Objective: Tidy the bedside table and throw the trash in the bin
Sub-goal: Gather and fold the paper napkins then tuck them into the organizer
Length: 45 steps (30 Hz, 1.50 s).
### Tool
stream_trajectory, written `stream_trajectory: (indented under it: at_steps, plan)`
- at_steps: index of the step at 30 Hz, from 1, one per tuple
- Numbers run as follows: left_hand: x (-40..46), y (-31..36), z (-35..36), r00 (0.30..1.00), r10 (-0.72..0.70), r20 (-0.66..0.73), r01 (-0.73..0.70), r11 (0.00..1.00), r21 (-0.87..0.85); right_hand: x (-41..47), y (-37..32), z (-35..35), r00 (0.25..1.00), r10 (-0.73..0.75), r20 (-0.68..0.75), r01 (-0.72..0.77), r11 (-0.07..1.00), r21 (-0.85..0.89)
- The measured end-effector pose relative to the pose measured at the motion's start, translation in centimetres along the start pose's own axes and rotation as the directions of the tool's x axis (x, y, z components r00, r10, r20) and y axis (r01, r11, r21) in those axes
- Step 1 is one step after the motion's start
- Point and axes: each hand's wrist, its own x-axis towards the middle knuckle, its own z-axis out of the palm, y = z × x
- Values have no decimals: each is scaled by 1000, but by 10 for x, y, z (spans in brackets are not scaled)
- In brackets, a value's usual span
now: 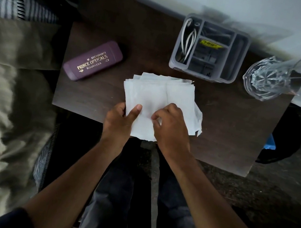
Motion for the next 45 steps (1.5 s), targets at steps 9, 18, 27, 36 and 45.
stream_trajectory:
  at_steps: [9,18,27,36,45]
  plan:
    - [0,-1,2,1000,-20,12,21,998,-55,-4,3,6,996,-82,-41,81,996,-28]
    - [-7,3,5,1000,4,17,-2,993,-118,0,11,-19,930,361,-69,-277,812,514]
    - [-3,1,16,993,-49,-106,50,999,12,2,39,-40,808,580,-105,-428,700,572]
    - [-2,6,15,997,-56,-58,51,995,-89,6,35,-46,860,440,-257,-359,881,308]
    - [6,4,4,998,-40,57,43,998,-55,18,31,-35,738,671,70,-561,552,617]
